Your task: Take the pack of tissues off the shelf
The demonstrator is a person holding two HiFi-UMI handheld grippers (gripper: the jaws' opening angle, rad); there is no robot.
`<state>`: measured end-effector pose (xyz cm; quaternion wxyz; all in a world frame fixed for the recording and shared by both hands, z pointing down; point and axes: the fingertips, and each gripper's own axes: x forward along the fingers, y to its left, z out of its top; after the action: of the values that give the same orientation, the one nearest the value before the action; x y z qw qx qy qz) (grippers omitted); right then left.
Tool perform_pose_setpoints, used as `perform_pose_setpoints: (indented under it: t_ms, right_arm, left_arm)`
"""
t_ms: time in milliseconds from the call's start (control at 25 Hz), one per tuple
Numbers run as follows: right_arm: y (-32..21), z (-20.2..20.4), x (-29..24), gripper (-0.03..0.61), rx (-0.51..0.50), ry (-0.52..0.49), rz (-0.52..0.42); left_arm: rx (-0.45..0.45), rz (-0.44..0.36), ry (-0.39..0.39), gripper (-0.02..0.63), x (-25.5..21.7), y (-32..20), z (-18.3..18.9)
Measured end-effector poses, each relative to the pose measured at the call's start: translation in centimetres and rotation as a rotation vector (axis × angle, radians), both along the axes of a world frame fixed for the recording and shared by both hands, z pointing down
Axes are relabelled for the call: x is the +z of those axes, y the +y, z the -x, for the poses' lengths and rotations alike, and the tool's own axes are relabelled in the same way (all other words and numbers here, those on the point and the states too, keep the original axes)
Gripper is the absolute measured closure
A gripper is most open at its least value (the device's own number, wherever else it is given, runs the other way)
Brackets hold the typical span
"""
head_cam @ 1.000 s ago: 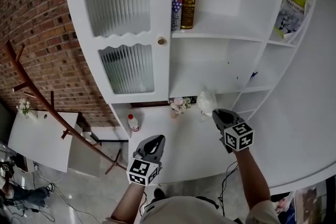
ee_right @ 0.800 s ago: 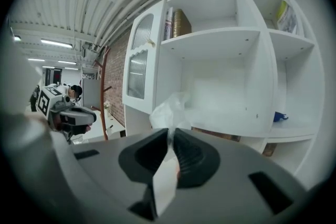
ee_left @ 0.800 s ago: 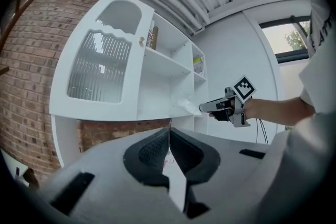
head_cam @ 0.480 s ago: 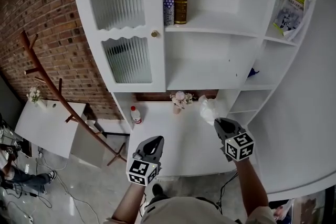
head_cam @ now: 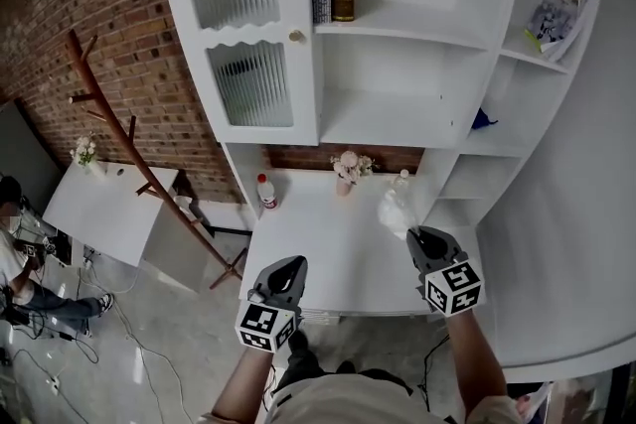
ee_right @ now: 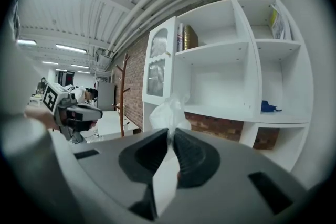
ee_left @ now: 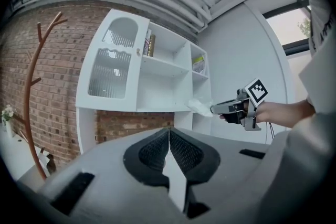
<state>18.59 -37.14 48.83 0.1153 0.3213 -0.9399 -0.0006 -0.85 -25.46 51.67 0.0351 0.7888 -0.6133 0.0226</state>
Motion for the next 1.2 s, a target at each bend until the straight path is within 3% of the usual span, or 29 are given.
perform_pose_setpoints:
  t_ms: [280, 560, 880, 1200]
  right_arm:
    - [2.8, -0.1, -0.1, 0.532, -0.015, -0.037, 0.006]
    - [4.7, 1.6, -0.1, 0.532, -0.002, -0.051, -0.002]
    - [5.9, 3.7, -1.0, 0.532, 0.073, -0.095, -0.012]
    - [6.7, 5.3, -1.1, 0.532, 0.087, -0.096, -0.016]
  left_arm:
    - [-0.041, -0.010, 0.008, 0.588, -0.3, 3.3, 0.2]
    - [-0.046, -0.020, 0.002, 0.588, -0.6, 4.9, 2.9]
    - [-0.011, -0.022, -0.018, 0.588, -1.6, 5.8, 6.3]
    - [0.016, -0.023, -0.004, 0.588, -1.5, 5.3, 7.9]
